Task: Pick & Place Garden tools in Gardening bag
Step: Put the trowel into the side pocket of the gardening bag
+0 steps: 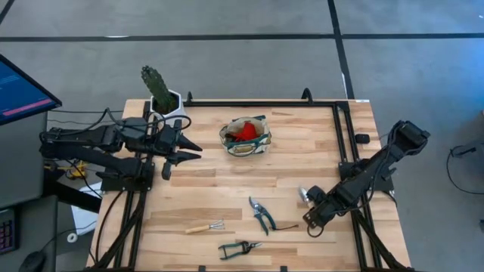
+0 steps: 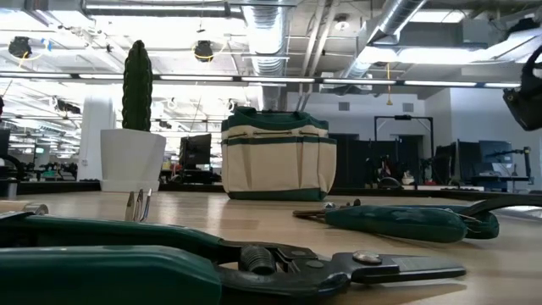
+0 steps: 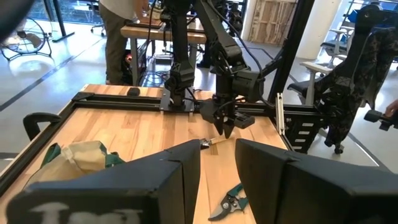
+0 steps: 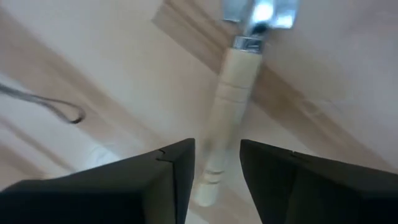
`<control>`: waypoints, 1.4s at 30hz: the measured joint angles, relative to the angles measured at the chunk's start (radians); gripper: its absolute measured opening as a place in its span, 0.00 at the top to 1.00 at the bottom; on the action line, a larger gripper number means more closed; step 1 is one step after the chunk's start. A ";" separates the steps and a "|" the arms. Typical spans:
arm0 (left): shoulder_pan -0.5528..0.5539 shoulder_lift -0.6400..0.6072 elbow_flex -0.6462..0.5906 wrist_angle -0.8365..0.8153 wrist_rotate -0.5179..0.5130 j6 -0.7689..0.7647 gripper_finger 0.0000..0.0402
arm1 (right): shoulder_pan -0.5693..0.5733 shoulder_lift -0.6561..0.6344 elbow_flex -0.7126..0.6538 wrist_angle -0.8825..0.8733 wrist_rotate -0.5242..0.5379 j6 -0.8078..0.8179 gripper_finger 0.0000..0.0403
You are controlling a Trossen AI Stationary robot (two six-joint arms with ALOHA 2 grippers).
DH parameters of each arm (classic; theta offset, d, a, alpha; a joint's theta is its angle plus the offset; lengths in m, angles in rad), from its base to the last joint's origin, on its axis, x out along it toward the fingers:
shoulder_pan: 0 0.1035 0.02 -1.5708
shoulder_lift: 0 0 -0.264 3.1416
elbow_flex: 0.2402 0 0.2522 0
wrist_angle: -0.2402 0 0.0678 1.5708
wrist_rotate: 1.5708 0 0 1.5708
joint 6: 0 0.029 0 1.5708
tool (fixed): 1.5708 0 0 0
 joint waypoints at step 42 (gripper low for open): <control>0.000 0.000 0.000 -0.001 -0.013 0.000 0.78 | -0.005 -0.006 -0.092 0.103 0.028 0.059 0.81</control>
